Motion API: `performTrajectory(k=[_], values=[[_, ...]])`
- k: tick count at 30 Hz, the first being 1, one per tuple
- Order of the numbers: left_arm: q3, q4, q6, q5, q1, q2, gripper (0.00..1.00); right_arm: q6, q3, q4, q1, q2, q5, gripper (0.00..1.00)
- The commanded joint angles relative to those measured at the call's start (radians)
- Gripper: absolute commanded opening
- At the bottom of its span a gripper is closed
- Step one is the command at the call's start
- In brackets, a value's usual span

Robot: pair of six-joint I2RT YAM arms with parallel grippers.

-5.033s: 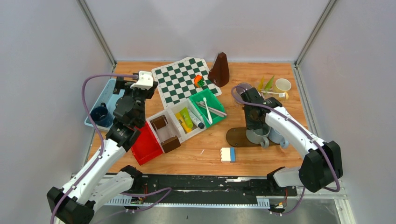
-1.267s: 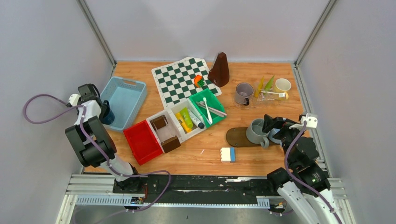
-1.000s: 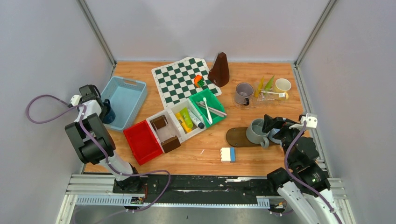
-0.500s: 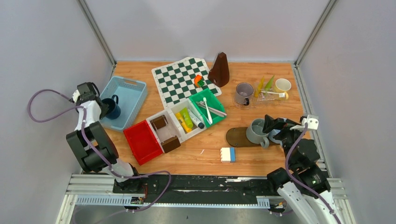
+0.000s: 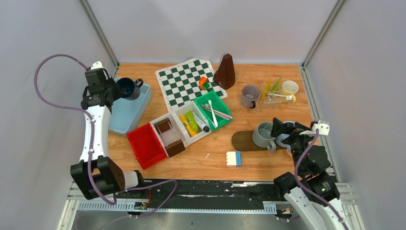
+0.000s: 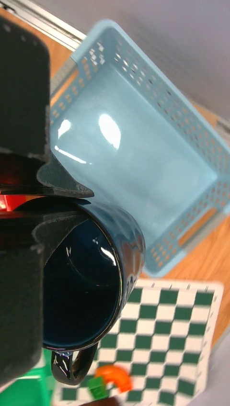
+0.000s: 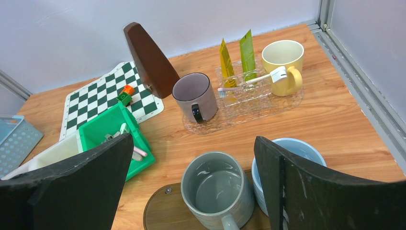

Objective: Prepare toiletry sets of a toothbrush and toothpaste on the tray
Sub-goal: Pick up the cup from the storage box, then place the cup on the tray.

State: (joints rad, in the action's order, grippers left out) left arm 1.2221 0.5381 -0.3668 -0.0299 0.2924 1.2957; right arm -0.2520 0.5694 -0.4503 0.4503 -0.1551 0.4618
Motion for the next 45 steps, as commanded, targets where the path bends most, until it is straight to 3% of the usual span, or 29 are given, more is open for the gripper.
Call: performTrajectory(k=[1, 7, 13, 25, 34, 45], values=[[0.072, -0.054, 0.132, 0.168, -0.083, -0.091, 0.0, 0.016, -0.008, 0.042, -0.001, 0.014, -0.007, 1.0], [0.096, -0.036, 0.238, 0.277, -0.234, -0.131, 0.0, 0.018, -0.008, 0.046, -0.001, 0.025, -0.004, 1.0], [0.145, 0.017, 0.33, 0.287, -0.45, -0.107, 0.0, 0.019, -0.008, 0.048, -0.001, 0.037, 0.0, 1.0], [0.277, 0.078, 0.491, 0.228, -0.898, 0.099, 0.0, 0.019, -0.011, 0.048, -0.001, 0.074, 0.028, 1.0], [0.383, 0.069, 0.532, 0.262, -1.098, 0.276, 0.0, 0.013, -0.008, 0.05, -0.001, 0.106, 0.064, 1.0], [0.515, 0.075, 0.6, 0.292, -1.233, 0.508, 0.0, 0.01, -0.009, 0.049, -0.001, 0.134, 0.101, 1.0]])
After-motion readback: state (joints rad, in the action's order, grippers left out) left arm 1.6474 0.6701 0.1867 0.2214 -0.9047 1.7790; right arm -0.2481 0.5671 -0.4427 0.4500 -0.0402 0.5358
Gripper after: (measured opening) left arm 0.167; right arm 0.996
